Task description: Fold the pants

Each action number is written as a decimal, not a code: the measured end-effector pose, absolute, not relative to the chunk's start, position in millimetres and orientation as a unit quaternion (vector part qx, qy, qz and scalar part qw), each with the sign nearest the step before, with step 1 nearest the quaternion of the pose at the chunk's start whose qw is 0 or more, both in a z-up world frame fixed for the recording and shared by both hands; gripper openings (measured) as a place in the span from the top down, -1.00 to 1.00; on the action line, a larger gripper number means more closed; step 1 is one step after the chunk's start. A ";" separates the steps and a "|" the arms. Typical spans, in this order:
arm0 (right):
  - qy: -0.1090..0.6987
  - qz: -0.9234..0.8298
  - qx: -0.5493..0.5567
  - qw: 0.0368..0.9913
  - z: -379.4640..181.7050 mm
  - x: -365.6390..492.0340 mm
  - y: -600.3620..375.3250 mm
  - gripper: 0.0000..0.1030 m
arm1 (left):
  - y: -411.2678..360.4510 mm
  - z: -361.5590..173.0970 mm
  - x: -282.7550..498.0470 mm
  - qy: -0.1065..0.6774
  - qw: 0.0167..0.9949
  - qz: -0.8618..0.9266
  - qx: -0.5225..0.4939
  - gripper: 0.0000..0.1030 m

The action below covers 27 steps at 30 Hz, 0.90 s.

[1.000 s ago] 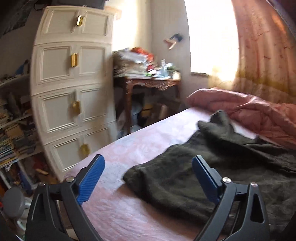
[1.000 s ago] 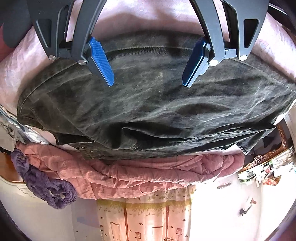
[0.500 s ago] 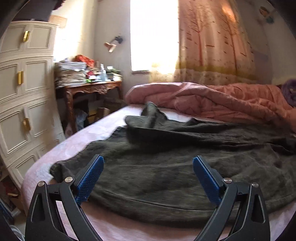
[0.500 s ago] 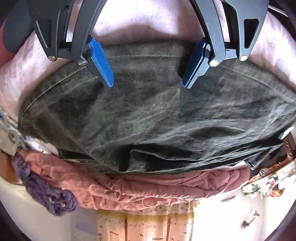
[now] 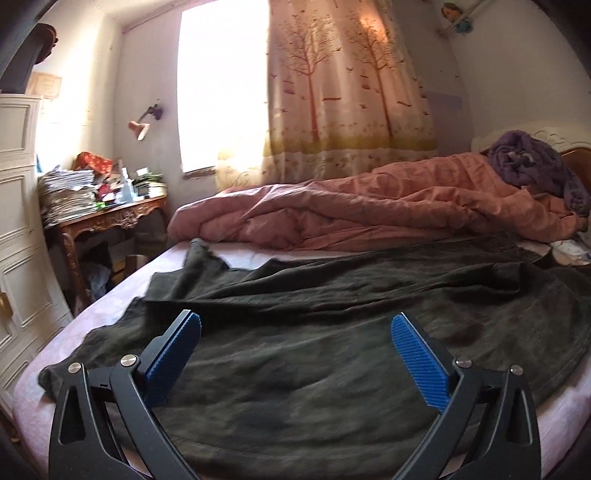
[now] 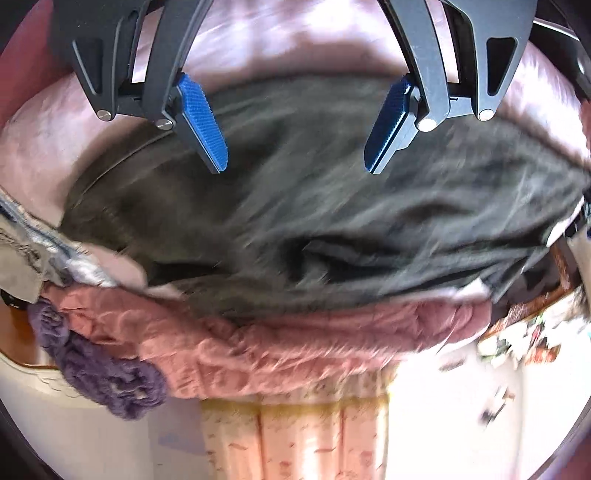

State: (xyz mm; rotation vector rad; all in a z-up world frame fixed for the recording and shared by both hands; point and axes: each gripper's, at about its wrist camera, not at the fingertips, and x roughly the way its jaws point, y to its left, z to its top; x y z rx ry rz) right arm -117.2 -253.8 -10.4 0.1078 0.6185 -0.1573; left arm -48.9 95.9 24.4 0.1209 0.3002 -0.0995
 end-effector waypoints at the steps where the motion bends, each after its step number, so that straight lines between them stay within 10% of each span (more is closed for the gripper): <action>1: 0.295 -0.083 0.060 0.950 -1.8 -117.1 -268.5 -0.51 | 88.0 27.7 -46.5 0.149 0.986 -0.056 0.057 -0.99; 27: 0.340 -0.094 0.180 0.918 26.8 26.1 -501.0 -0.18 | -67.8 -9.7 69.4 0.269 0.955 -0.124 -0.015 -0.99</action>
